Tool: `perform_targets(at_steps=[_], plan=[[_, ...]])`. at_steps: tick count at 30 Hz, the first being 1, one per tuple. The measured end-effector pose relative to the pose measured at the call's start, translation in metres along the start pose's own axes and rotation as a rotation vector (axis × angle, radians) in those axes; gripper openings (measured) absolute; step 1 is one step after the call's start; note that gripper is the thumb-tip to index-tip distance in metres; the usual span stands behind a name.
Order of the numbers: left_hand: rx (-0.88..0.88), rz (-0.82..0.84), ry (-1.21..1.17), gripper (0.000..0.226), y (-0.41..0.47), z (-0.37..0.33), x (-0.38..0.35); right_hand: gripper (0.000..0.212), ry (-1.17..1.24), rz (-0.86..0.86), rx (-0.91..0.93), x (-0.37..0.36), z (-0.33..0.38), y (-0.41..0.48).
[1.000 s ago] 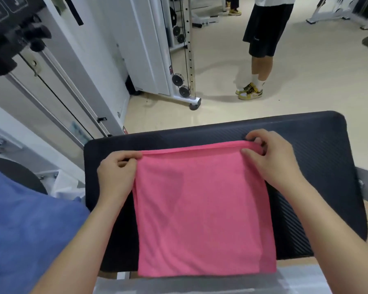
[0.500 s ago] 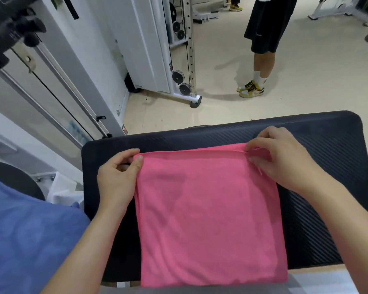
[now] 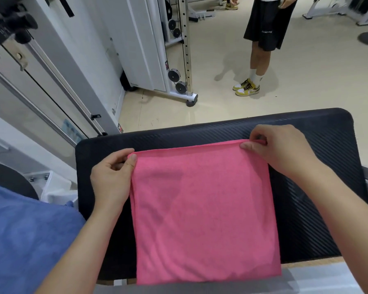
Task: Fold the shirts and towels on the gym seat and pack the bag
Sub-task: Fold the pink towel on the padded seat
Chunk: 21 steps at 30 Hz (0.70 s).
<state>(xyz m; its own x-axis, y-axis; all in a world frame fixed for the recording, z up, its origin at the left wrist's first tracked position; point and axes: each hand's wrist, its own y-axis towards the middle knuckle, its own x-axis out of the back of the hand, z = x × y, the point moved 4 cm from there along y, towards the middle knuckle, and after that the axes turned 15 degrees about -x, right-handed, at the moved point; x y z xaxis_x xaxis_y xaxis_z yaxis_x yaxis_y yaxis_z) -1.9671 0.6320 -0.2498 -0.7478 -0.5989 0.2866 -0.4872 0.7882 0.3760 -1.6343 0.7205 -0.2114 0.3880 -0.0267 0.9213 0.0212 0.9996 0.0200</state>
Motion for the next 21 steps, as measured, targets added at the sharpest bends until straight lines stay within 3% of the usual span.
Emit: perform_targets(at_steps=[3,6,9,12,16,21], plan=[[0.0,0.002,-0.002,0.024,0.001,0.003,0.001,0.031,0.097,0.027,-0.049,-0.001,-0.006,0.004],[0.014,0.001,-0.028,0.024,0.002,0.006,0.001,0.023,0.247,0.118,-0.049,0.002,-0.011,0.002],[0.016,-0.003,-0.03,0.024,0.001,0.006,0.001,0.029,0.188,0.107,-0.004,0.004,-0.017,0.001],[0.015,0.005,-0.033,0.024,0.0,0.006,0.002,0.016,0.148,0.087,-0.032,0.002,-0.016,0.002],[0.005,0.043,-0.017,0.026,0.0,0.003,0.002,0.014,0.085,0.09,-0.041,0.002,-0.01,-0.001],[0.046,0.065,-0.059,0.024,0.001,-0.001,0.006,0.018,0.19,0.138,-0.059,0.003,-0.007,-0.004]])
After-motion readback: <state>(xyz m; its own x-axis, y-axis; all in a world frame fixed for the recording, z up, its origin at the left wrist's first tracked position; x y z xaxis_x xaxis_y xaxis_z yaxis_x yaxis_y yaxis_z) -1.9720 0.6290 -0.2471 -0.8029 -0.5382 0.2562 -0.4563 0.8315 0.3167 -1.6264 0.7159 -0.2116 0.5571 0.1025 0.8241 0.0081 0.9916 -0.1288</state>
